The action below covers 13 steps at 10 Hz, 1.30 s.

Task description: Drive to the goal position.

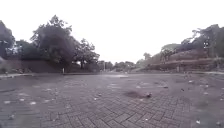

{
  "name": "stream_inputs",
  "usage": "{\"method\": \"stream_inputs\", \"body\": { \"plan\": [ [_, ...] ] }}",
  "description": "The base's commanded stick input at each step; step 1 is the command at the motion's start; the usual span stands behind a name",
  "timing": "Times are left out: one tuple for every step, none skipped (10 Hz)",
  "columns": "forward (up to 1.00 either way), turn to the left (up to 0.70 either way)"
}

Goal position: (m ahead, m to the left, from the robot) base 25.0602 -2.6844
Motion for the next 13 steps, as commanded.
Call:
{"method": "stream_inputs", "body": {
  "plan": [
    [0.00, 0.00],
    [0.00, 0.00],
    [0.00, 0.00],
    [0.00, 0.00],
    [0.56, 0.00],
    [0.70, 0.00],
    [0.70, 0.00],
    [0.70, 0.00],
    [0.70, 0.00],
    [0.70, 0.00],
    [0.70, 0.00],
    [0.70, 0.00],
    [0.70, 0.00]
  ]
}}
